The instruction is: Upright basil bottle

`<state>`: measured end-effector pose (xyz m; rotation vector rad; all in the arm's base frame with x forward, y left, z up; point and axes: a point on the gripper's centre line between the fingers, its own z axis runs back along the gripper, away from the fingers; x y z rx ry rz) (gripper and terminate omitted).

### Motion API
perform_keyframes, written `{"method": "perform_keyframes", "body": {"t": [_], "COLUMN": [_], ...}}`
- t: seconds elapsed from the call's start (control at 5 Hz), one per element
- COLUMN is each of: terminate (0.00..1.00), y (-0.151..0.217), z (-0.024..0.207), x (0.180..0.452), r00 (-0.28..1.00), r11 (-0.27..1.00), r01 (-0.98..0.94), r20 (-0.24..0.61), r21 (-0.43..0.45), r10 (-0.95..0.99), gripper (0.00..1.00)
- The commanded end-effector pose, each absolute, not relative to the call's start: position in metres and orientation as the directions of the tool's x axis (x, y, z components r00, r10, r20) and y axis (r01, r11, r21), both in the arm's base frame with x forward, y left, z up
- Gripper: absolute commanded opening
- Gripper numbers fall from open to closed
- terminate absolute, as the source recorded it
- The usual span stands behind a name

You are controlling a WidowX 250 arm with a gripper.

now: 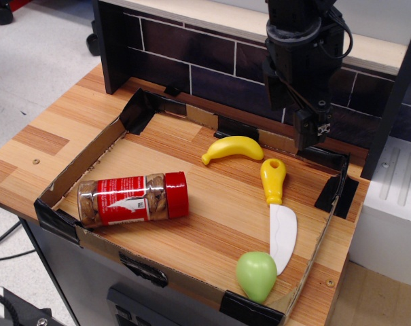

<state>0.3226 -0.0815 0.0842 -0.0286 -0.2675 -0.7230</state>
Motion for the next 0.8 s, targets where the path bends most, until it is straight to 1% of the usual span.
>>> {"method": "perform_keyframes", "body": {"t": [0.0, 0.2, 0.4, 0.6], "terminate": [0.00, 0.00, 0.00, 0.00], "y": [-0.081, -0.066, -0.048, -0.029], "z": [0.084, 0.092, 0.101, 0.104], "x": [0.323, 0.309, 0.286, 0.269], "r00": [0.717, 0.728, 0.728, 0.739], "r11": [0.751, 0.756, 0.754, 0.758], "r01": [0.657, 0.652, 0.654, 0.644], "r20": [0.252, 0.226, 0.219, 0.174], "r21": [0.066, 0.066, 0.061, 0.099], "r10": [-0.650, -0.647, -0.649, -0.651], "gripper": [1.00, 1.00, 1.00, 1.00]}}
